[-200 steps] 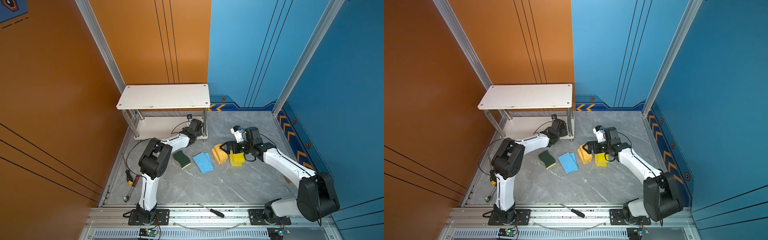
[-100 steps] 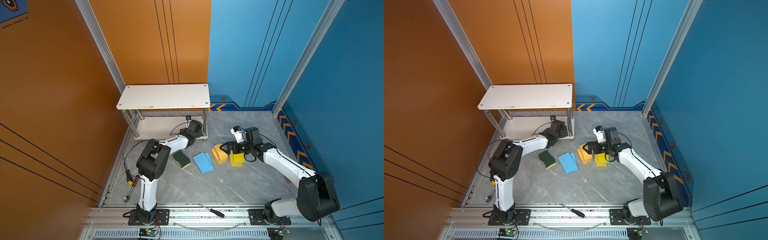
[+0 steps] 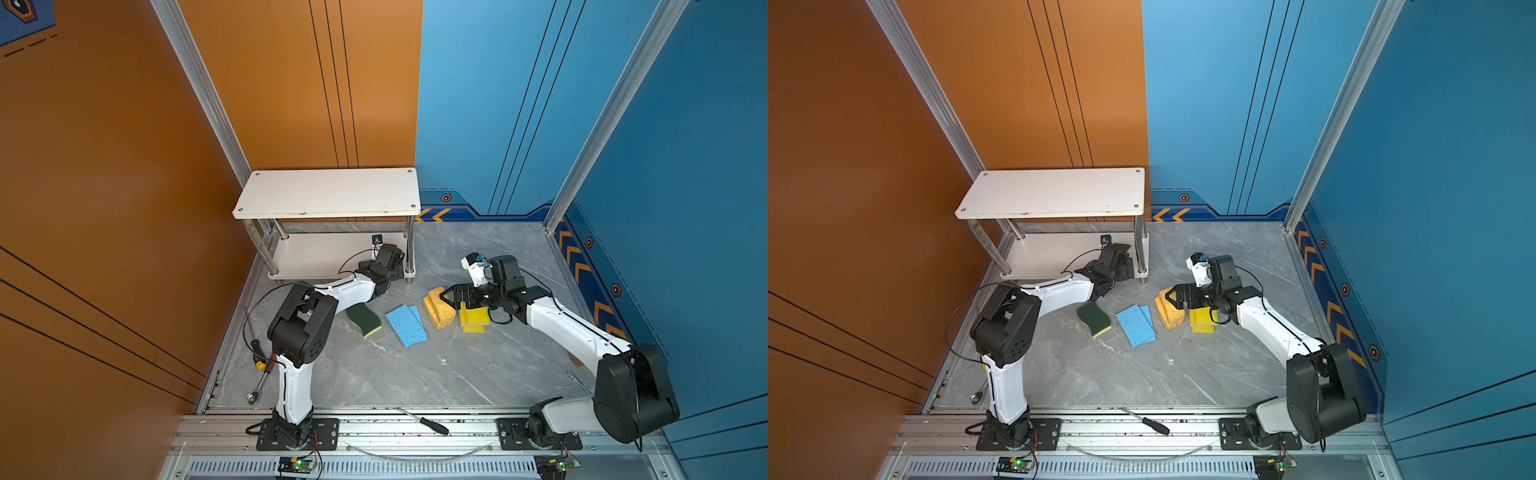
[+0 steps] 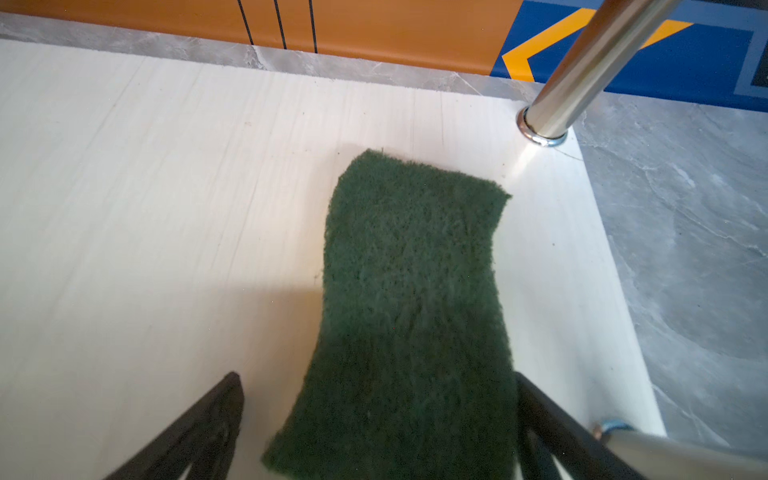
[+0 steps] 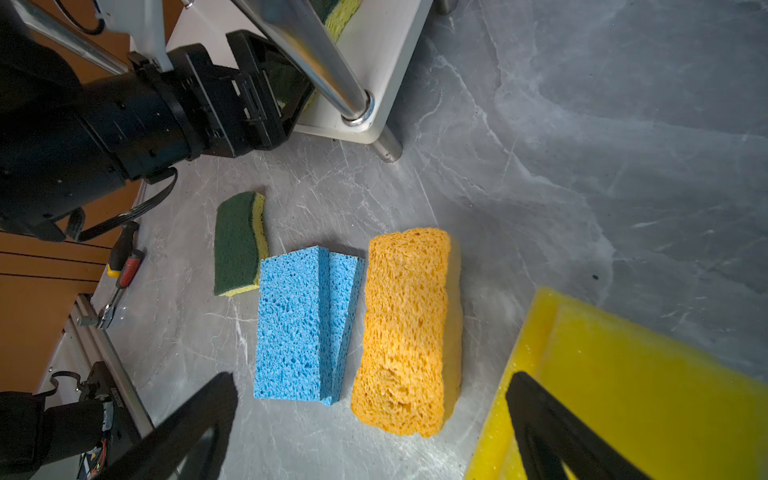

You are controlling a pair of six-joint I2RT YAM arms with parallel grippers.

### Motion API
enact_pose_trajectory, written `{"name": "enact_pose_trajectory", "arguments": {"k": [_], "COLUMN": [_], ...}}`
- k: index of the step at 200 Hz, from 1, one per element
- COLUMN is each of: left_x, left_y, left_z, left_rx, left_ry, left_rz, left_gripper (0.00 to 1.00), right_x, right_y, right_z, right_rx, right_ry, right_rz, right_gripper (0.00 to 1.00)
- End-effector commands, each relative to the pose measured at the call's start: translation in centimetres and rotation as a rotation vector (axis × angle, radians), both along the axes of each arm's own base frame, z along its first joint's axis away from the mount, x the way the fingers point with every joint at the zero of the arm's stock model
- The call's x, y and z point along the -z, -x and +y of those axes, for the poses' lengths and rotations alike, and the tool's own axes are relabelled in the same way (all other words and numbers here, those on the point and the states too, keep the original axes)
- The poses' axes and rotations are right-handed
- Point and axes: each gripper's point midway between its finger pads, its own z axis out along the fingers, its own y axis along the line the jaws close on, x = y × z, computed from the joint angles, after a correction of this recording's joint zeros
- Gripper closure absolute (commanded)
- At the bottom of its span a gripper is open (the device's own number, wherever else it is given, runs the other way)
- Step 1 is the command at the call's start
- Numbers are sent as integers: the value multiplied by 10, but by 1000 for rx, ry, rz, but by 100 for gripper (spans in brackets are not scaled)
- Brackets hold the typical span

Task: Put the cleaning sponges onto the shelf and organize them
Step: 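Open the left gripper to release the green sponge on the shelf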

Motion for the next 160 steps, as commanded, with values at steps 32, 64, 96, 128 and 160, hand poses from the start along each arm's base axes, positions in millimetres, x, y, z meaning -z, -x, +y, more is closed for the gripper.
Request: {"name": "enact_pose_trajectory", "arguments": {"k": [32, 64, 96, 128, 160], "left_x": [-7, -4, -4, -3, -1], "left_y": [11, 11, 10, 8, 10], "left_z": [-8, -14, -19, -30, -30], "left_rx": [47, 69, 92, 142, 139], "left_ry": [-32, -14, 6, 61, 68], "left_rz": [7, 19, 22, 28, 33], "left_gripper": [2, 0, 3, 8, 10], "right_x": [-3, -3, -2, -1, 0], "right_y": [4, 4, 3, 2, 2], "right_z": [-4, -5, -5, -5, -4], "right_rx": [-8, -6, -6, -5, -8], "right_ry": [1, 1, 1, 2, 0], "right_rz": [-12, -8, -4, -5, -1], "right_gripper": [0, 0, 0, 0, 0]}}
